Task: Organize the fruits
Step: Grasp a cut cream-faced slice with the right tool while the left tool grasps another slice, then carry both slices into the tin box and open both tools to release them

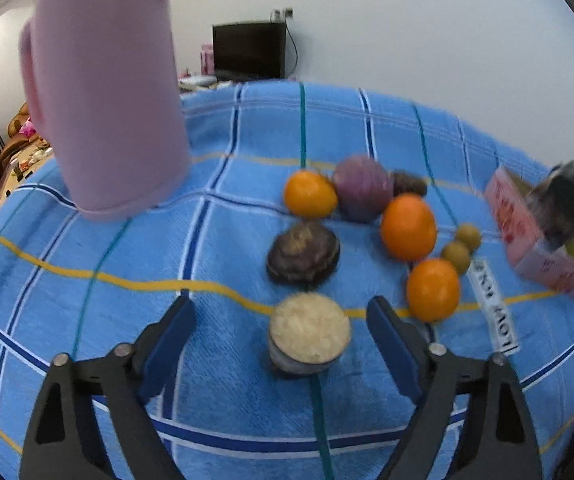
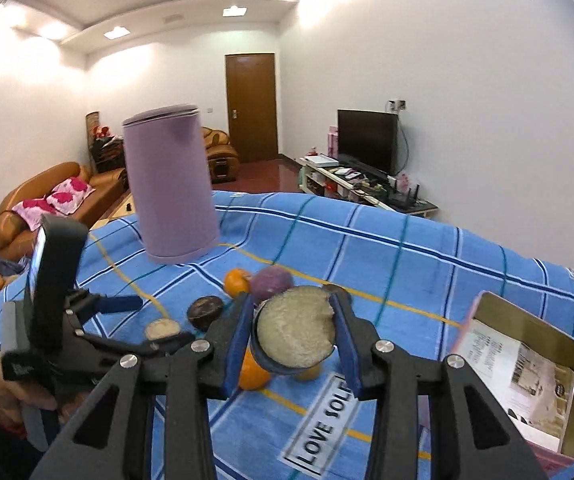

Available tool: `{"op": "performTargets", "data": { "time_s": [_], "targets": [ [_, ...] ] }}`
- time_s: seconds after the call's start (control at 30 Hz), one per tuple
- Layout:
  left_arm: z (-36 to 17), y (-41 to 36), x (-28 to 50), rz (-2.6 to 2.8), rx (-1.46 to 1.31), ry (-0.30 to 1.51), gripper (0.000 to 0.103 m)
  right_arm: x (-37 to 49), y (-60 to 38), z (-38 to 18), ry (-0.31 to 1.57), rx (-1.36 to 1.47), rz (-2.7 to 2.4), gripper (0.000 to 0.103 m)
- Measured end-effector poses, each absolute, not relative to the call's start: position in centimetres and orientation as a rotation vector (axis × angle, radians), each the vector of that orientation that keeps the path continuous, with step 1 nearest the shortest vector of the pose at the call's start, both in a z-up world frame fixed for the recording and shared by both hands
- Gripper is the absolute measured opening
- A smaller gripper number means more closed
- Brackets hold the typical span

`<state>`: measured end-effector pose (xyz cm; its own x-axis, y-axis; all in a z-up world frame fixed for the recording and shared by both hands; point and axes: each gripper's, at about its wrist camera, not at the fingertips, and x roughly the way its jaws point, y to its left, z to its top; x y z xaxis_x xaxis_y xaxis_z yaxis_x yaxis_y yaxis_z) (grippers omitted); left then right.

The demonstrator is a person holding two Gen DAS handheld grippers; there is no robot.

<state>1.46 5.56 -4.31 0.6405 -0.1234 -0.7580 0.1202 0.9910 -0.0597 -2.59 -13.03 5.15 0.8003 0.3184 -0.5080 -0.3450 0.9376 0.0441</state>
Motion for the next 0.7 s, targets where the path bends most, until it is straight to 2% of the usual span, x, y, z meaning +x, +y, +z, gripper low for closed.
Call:
{"op": "performTargets", "data": {
  "time_s": [0.07,0.13,0.3,0.33,0.7],
  "targets": [
    [-4.7,5.9,1.8,-0.137,-0.019,0.891,0.072,-2.7,-13.6,5.1,0.538,-0.048,0.345,0.042],
    [-4.8,6.5,1.9,-0.146,-0.055,0.899,0.069,-2.8,-13.8,5.2,0.538,-0.049,0.343,0.042],
    [-4.6,5.8,1.5,-0.207,-0.055,0.884,0.047,-3.4,-14.2,5.1,0.525,-0.086,0.326,0.042],
    [-4.5,5.6,1.4,-0.214,-0.054,0.877,0.039,-3.6,-14.3,5.0,0.522,-0.098,0.316,0.042],
    [-1.1,3.8,-0.4,-0.224,-0.051,0.75,0.039,-4.8,-19.9,5.3,0.503,-0.026,0.214,0.042]
  ]
}}
